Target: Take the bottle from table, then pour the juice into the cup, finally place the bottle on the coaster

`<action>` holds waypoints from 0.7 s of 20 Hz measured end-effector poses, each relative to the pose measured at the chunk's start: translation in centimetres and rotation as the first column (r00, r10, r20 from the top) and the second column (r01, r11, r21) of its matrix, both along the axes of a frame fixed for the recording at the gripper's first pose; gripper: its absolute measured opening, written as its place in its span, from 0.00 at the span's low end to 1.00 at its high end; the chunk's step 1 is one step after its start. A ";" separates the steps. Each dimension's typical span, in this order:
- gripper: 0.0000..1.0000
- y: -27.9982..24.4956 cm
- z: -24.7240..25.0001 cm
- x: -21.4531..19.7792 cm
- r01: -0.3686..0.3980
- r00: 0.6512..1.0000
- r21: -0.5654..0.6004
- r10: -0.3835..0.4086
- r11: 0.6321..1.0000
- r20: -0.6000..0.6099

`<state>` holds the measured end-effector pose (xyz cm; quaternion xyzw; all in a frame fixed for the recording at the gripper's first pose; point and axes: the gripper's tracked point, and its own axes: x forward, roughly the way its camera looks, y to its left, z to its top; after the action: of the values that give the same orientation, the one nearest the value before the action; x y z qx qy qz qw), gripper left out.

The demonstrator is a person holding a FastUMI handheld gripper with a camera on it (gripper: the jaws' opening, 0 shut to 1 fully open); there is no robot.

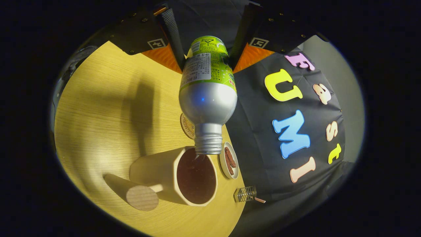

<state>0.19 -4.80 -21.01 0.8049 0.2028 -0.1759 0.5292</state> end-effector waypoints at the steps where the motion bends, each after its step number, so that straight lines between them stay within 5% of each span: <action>1: 0.76 -0.1 0.1 0.2 0.006 1.000 0.013 -0.006 1.000 0.000; 14: 0.76 -0.4 2.0 0.5 0.012 1.000 0.144 -0.009 0.990 -0.018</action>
<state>0.72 -5.25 -18.97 0.8404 0.2153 -0.1706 0.4671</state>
